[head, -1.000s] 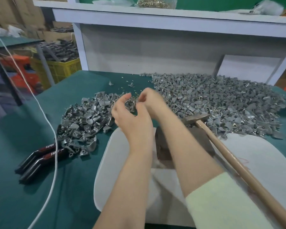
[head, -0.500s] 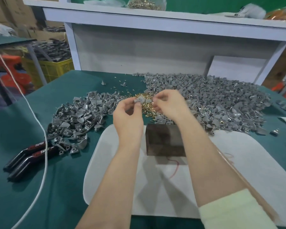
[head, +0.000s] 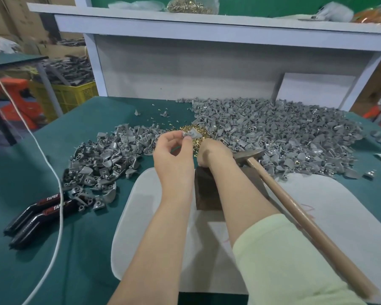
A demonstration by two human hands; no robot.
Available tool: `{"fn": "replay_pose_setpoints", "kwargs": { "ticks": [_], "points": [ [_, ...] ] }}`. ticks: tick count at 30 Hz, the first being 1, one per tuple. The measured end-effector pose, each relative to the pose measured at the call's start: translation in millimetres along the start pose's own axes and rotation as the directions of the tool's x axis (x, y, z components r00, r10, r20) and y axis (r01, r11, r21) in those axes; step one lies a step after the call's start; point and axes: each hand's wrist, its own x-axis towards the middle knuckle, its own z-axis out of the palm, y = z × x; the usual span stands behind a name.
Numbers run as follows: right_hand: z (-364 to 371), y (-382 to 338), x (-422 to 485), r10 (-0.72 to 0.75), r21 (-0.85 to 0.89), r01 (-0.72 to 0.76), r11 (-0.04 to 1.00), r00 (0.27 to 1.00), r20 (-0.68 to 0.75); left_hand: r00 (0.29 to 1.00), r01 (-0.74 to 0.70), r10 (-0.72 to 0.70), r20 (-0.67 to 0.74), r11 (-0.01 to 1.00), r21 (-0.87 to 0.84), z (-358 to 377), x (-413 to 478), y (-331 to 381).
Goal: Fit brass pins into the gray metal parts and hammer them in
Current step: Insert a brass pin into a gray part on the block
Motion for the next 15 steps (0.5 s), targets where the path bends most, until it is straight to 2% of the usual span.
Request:
{"fn": "replay_pose_setpoints", "kwargs": {
  "ticks": [3,7,11,13,15],
  "points": [
    [0.6,1.6,0.4,-0.023,0.026,0.023,0.999,1.000,-0.014,0.999,0.003,-0.003,0.045,1.000,0.015,0.5,-0.6,0.5],
    [-20.6,16.2,-13.9,-0.002,0.305,0.047,0.951,0.990,-0.144,0.986,-0.013,0.006,0.168,0.999,0.041,4.0,-2.4,0.2],
    [-53.5,53.9,-54.1,0.022,0.682,0.162,0.713,0.967,-0.252,0.936,-0.089,0.030,0.352,0.984,0.153,10.0,-9.4,-1.7],
    [-61.8,73.7,-75.4,0.017,0.745,0.205,0.634,0.960,-0.278,0.886,-0.149,0.026,0.463,0.961,0.231,12.3,-15.0,-3.2],
    [-62.8,88.2,-91.2,-0.016,0.736,0.228,0.637,0.959,-0.283,0.837,-0.236,-0.005,0.547,0.898,0.370,14.2,-20.8,-4.6]
  ]
}}
